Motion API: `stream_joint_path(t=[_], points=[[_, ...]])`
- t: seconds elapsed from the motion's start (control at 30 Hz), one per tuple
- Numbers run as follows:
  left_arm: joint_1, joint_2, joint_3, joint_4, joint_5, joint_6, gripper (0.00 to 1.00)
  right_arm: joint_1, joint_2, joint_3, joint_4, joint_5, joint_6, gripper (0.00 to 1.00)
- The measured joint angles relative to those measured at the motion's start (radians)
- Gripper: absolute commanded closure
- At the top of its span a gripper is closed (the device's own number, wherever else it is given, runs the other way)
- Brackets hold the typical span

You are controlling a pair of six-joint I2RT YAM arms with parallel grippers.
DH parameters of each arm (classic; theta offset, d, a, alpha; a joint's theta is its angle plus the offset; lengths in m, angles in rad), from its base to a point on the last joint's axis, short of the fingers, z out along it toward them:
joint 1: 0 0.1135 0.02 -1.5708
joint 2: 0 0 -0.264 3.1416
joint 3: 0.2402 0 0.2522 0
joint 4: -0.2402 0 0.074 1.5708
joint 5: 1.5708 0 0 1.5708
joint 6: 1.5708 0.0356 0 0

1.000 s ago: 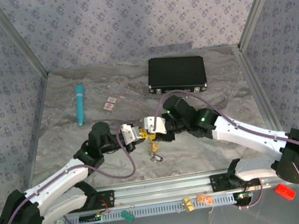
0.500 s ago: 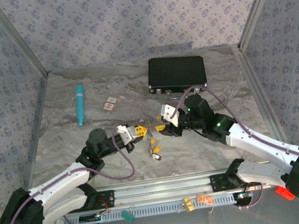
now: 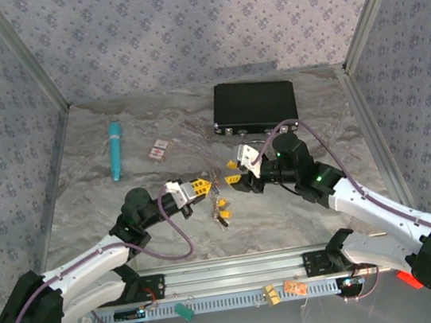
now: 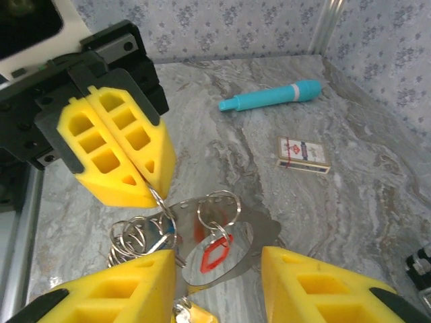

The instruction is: Put the keys on the keyring

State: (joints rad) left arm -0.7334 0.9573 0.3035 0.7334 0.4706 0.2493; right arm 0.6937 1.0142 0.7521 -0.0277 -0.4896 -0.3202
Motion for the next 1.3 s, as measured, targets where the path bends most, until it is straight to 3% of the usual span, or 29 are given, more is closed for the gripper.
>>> stream_joint_path(t=[0.43, 0.8, 1.0, 1.17, 1.3], points=[[0.0, 0.0, 0.0, 0.005, 0.019, -0.001, 1.0, 0.021, 0.121, 0.063, -0.052, -0.085, 0.003, 0.68], [0.0, 0.007, 0.0, 0.018, 0.034, -0.008, 1.0, 0.039, 0.192, 0.106, -0.089, -0.121, -0.014, 0.92], [0.0, 0.017, 0.0, 0.013, 0.034, -0.008, 1.0, 0.039, 0.222, 0.117, -0.113, -0.126, -0.02, 0.9], [0.0, 0.021, 0.0, 0.021, 0.039, -0.008, 1.0, 0.043, 0.225, 0.117, -0.121, -0.124, -0.034, 0.77], [0.0, 0.021, 0.0, 0.027, 0.041, -0.008, 1.0, 0.047, 0.204, 0.116, -0.119, -0.117, -0.039, 0.73]])
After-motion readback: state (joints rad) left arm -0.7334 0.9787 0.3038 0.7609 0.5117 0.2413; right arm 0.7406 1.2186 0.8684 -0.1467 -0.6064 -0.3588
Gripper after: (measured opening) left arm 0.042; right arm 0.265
